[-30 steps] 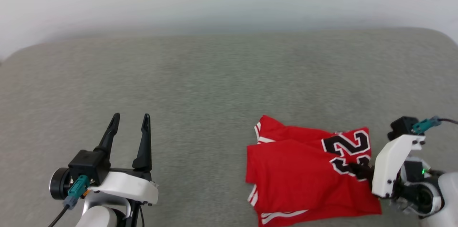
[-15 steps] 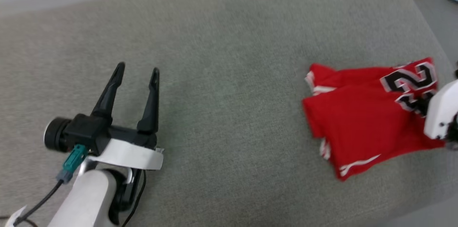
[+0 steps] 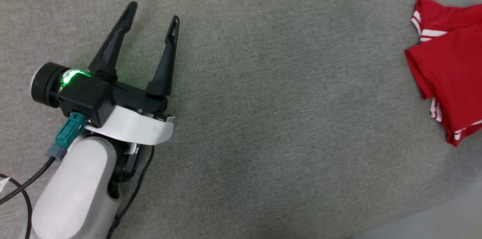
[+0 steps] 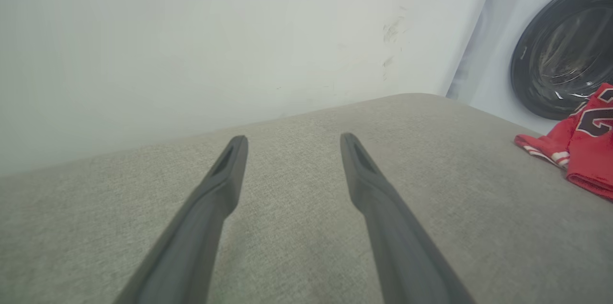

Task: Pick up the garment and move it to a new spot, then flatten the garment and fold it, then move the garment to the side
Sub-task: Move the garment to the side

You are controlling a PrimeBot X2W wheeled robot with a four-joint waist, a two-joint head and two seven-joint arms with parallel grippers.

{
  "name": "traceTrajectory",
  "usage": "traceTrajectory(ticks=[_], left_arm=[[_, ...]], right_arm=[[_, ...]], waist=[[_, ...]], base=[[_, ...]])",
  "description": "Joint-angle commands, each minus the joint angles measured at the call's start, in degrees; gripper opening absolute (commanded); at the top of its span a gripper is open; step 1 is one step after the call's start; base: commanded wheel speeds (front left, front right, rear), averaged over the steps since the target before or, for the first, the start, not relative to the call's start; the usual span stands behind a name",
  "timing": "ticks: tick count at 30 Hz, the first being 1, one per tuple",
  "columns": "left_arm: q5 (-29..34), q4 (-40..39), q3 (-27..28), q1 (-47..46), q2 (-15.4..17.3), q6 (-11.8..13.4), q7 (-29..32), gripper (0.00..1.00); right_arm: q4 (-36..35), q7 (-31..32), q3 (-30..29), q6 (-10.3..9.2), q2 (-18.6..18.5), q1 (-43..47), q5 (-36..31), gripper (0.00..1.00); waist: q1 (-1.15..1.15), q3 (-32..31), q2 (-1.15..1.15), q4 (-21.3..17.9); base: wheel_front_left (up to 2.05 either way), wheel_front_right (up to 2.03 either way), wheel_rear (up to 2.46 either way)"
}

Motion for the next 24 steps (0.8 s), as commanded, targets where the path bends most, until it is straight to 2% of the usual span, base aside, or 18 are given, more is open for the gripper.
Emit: traceTrajectory(ticks=[1, 2, 3, 4, 5, 10, 16, 19, 20, 24], left_arm=[[0.3, -0.2, 0.0, -1.0, 0.4, -0.2, 0.1, 1.00], [0.3, -0.2, -0.1, -1.2, 0.4, -0.3, 0.2, 1.00], [0.3, -0.2, -0.1, -1.4, 0.4, -0.3, 0.2, 1.00], [0.4, 0.0, -0.2, -1.4, 0.4, -0.3, 0.2, 1.00], [0.3, 0.1, -0.3, -1.3, 0.4, -0.2, 0.1, 1.00], [-0.5, 1.5, -0.3, 0.0, 0.1, 0.1, -0.7, 1.00], [-2.1, 4.7, -0.2, 3.7, -1.3, 0.9, -2.2, 1.00], [-3.2, 6.2, 0.2, 6.3, -2.3, 1.5, -2.9, 1.00], [-4.2, 7.8, 0.4, 9.4, -3.5, 2.4, -3.4, 1.00], [-5.8, 9.9, 0.8, 14.3, -5.5, 3.8, -4.0, 1.00]], right_arm=[[1.4, -1.7, -1.6, -0.07, 1.2, -1.6, -1.5, 0.00], [2.3, -2.6, -2.5, -0.07, 1.9, -1.6, -2.7, 0.00], [3.2, -3.6, -3.5, -0.07, 2.4, -1.9, -3.9, 0.11], [4.0, -4.5, -4.1, -0.07, 2.7, -2.1, -5.0, 0.41], [4.8, -5.0, -4.8, -0.07, 3.1, -2.3, -6.1, 1.00], [6.3, -8.6, -7.6, -0.07, 3.8, -2.0, -10.3, 1.00], [4.1, -12.5, -7.7, -0.07, 5.1, 1.5, -11.8, 1.00], [1.5, -13.8, -6.0, -0.07, 6.2, 4.7, -11.5, 1.00], [-2.1, -14.9, -3.8, -0.07, 7.5, 8.6, -10.9, 1.00], [-8.4, -16.8, 1.3, -0.08, 11.8, 15.7, -8.5, 1.00]], waist=[[-0.01, 2.1, 0.00, 0.9], [-0.01, 2.3, 0.00, 1.0], [-0.01, 2.4, 0.00, 1.1], [-0.01, 2.4, 0.00, 1.2], [-0.01, 2.3, 0.00, 1.2], [-0.01, 0.4, 0.00, 0.9], [-0.01, -6.8, 0.00, 0.3], [-0.01, -11.1, 0.00, 0.7], [-0.01, -15.6, 0.00, 1.3], [-0.01, -21.6, 0.00, 3.0]], base=[[0.00, 0.00, 0.00], [0.00, 0.00, 0.00], [0.00, 0.00, 0.00], [0.00, 0.00, 0.00], [0.00, 0.00, 0.00], [0.00, 0.00, 0.00], [0.00, 0.00, 0.00], [0.00, 0.00, 0.00], [0.00, 0.00, 0.00], [0.00, 0.00, 0.00]])
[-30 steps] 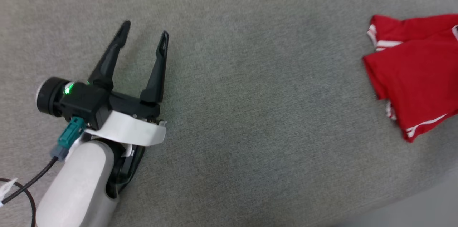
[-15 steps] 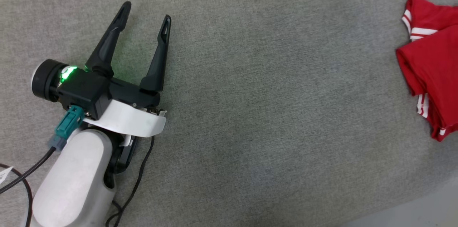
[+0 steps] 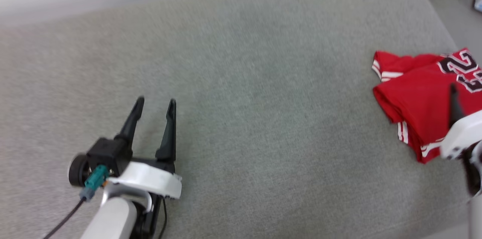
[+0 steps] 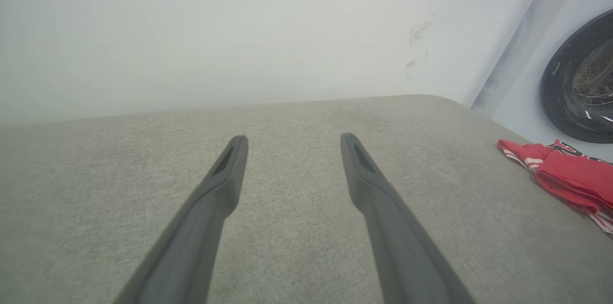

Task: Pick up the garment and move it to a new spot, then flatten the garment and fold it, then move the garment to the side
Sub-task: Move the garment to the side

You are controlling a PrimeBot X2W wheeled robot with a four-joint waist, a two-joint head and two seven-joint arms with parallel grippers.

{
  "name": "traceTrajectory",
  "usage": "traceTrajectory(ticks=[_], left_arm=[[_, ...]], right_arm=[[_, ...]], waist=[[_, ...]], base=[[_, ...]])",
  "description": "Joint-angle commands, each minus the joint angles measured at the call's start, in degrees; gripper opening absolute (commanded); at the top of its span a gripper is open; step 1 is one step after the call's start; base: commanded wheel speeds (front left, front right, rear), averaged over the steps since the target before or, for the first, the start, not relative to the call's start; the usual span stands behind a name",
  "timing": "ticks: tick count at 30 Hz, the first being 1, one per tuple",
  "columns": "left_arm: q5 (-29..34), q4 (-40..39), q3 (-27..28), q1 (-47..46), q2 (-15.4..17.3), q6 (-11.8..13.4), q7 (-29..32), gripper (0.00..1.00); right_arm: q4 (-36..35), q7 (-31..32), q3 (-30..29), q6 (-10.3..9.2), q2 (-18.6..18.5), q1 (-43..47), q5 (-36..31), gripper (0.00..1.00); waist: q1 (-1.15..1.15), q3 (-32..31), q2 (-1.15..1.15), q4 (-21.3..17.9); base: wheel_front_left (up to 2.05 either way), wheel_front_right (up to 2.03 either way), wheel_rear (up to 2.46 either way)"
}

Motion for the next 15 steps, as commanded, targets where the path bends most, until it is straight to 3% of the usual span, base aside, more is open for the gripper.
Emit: traceTrajectory(ticks=[1, 15], left_arm=[[-0.4, 0.5, 0.3, 1.3, -0.5, 0.5, -0.4, 1.00], [-0.3, 2.8, 5.1, 8.2, -3.3, 2.6, -0.9, 1.00]], right_arm=[[-1.2, -0.6, 0.7, -0.08, 0.5, 1.6, 0.2, 1.00], [-12.0, -9.7, 13.9, -0.08, 5.5, 13.0, 3.9, 1.00]], waist=[[0.00, -4.6, 0.00, 2.0], [0.00, -10.9, 0.00, 11.0]], base=[[0.00, 0.00, 0.00], [0.00, 0.00, 0.00]])
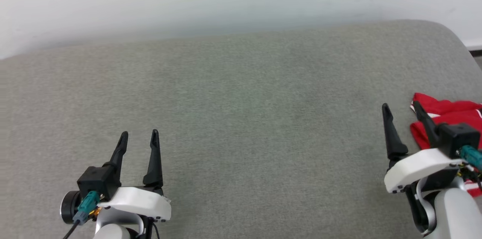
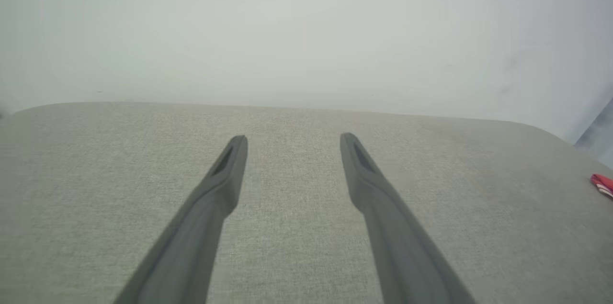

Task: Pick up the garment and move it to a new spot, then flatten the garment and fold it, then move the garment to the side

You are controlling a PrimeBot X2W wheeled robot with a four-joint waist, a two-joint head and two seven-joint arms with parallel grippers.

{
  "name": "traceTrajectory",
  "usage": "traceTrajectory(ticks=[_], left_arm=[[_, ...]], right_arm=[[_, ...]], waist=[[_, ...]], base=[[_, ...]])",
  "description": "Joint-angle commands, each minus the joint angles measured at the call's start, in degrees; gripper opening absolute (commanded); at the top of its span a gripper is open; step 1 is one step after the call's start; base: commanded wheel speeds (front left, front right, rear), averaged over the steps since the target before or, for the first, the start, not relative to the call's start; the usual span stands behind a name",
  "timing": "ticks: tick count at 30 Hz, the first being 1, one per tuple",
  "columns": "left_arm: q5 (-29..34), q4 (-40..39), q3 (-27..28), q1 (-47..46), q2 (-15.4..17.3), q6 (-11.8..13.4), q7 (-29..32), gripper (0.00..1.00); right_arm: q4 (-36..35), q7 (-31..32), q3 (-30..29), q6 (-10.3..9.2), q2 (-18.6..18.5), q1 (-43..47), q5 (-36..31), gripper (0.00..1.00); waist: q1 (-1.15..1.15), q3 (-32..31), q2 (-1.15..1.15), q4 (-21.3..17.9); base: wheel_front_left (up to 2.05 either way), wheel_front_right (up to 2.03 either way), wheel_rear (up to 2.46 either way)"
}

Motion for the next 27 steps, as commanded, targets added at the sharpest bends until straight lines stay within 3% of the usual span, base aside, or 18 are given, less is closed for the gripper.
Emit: traceTrajectory(ticks=[1, 16, 27], left_arm=[[0.5, -0.1, 0.7, 0.8, -0.1, 0.2, -0.2, 1.00], [3.9, 0.7, 2.2, 8.2, -0.9, -1.0, -0.2, 1.00], [4.5, 1.2, 1.8, 7.6, -0.9, -1.9, -0.2, 1.00]], right_arm=[[-0.5, -0.7, 0.6, -0.07, 0.4, 1.2, 0.6, 1.00], [-12.7, 1.6, 2.3, -0.06, 2.2, 16.4, 0.0, 1.00], [-15.4, 3.3, 1.9, -0.06, 2.7, 18.7, 0.7, 1.00]], waist=[[0.01, -1.5, 0.00, 1.9], [0.01, -7.4, 0.00, 3.9], [0.01, -7.7, 0.00, 3.7]], base=[[0.00, 0.00, 0.00], [0.00, 0.00, 0.00], [0.00, 0.00, 0.00]])
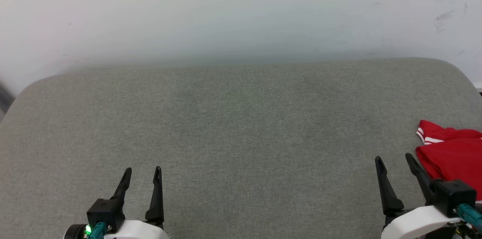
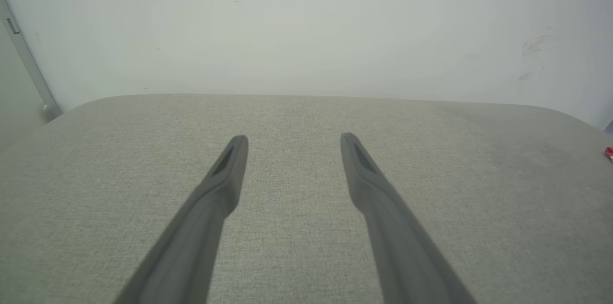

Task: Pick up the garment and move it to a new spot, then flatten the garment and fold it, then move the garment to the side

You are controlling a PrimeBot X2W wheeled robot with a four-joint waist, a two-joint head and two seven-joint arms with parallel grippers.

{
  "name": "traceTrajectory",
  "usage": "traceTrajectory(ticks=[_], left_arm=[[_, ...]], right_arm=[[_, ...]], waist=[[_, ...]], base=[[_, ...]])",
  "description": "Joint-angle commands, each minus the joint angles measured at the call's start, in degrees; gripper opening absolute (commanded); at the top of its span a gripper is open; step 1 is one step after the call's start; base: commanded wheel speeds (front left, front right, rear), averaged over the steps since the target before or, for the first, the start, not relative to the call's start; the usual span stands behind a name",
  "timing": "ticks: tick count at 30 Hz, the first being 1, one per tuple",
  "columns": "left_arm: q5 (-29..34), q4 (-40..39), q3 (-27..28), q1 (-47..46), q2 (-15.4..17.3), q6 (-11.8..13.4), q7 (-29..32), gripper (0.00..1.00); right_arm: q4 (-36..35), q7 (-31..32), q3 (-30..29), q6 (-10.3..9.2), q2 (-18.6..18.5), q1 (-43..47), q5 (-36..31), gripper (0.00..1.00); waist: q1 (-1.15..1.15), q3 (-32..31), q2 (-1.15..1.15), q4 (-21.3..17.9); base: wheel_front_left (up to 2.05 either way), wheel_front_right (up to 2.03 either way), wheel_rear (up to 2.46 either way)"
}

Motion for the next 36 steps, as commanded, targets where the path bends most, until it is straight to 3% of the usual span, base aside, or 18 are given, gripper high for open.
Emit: traceTrajectory(ticks=[1, 9, 10, 13, 36], left_arm=[[0.2, 0.0, 0.1, -0.6, 0.0, -0.2, -0.1, 1.00], [0.5, -0.1, 0.3, -0.8, -0.3, -0.5, -0.1, 1.00], [0.1, 0.0, 0.2, -0.4, -0.2, -0.5, 0.0, 0.00], [-0.6, 1.0, 0.1, 0.3, -0.5, -0.6, 0.2, 0.00], [-20.5, 2.5, 5.6, -2.3, -3.3, -4.7, 6.1, 0.00]], right_arm=[[-0.2, 0.0, 0.0, -0.05, 0.3, 0.1, 0.3, 1.00], [0.1, -0.1, 0.3, -0.05, 0.4, -0.4, 0.5, 1.00], [0.1, 0.0, 0.3, 0.00, 0.1, -0.1, 0.3, 0.00], [1.4, 0.1, 0.4, 0.02, 0.1, 0.2, 0.9, 0.00], [5.4, 1.9, -0.5, 0.01, -0.2, -3.1, 25.9, 0.00]], waist=[[0.00, 0.0, 0.00, -0.1], [0.00, 0.0, 0.00, -0.3], [0.00, 0.0, 0.00, -0.3], [0.00, 0.0, 0.00, -0.3], [0.00, 0.3, 0.00, 0.2]], base=[[0.00, 0.00, 0.00], [0.00, 0.00, 0.00], [0.00, 0.00, 0.00], [0.00, 0.00, 0.00], [0.00, 0.00, 0.00]])
